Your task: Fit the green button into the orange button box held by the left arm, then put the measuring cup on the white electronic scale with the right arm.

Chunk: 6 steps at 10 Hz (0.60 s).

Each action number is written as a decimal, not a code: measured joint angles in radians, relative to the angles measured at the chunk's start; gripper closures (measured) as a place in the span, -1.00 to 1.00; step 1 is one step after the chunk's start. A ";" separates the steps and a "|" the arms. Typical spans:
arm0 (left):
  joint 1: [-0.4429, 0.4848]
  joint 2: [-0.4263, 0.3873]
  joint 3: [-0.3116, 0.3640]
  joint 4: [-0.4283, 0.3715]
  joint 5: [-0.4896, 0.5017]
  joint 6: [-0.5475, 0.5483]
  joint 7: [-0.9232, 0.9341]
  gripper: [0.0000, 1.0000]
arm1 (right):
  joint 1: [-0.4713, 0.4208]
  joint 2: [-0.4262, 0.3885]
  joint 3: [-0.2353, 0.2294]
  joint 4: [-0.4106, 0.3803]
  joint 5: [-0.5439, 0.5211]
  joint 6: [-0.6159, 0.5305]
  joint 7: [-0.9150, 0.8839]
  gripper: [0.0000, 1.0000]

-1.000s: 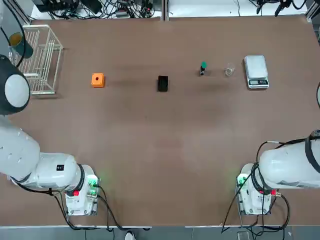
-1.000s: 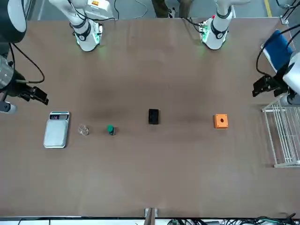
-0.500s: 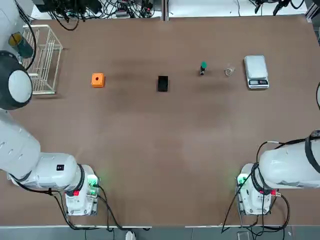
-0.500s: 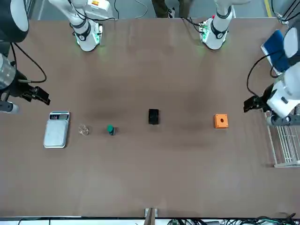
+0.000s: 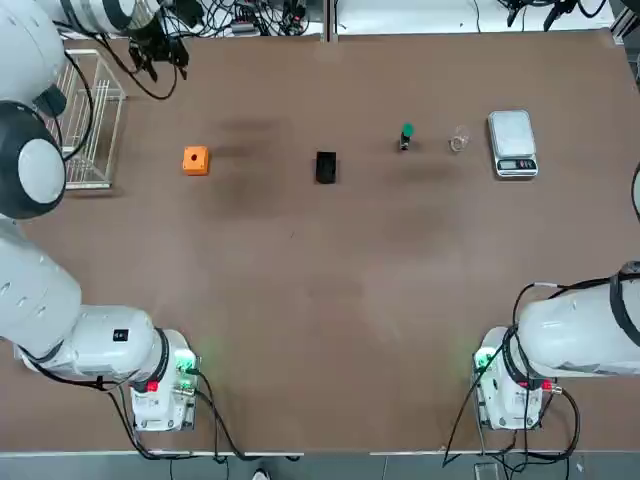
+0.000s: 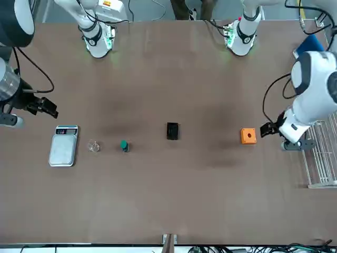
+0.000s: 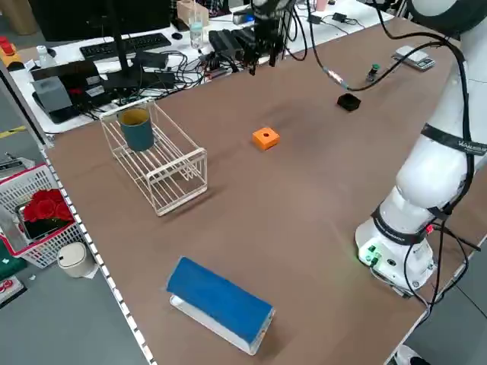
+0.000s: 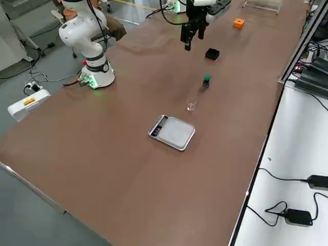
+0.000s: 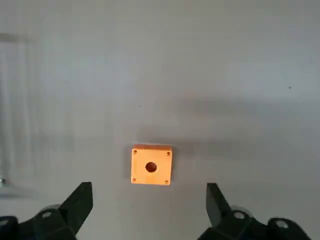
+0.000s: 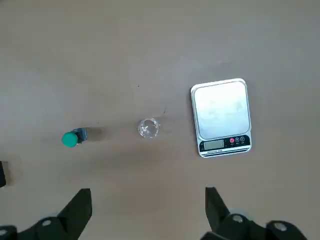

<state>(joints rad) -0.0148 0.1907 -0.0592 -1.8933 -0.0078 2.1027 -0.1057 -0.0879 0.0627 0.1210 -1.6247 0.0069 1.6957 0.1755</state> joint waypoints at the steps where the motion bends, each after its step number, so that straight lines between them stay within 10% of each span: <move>1: -0.002 0.002 -0.001 -0.049 0.000 0.060 0.000 -1.00 | 0.000 0.000 0.000 0.000 0.000 0.000 0.000 -1.00; 6: -0.004 0.062 -0.002 -0.260 0.000 0.330 -0.001 -0.99 | 0.007 0.001 0.000 -0.008 0.004 0.008 0.002 -1.00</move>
<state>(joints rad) -0.0192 0.2524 -0.0613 -2.1535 -0.0078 2.4328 -0.1062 -0.0806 0.0633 0.1213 -1.6330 0.0113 1.7039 0.1771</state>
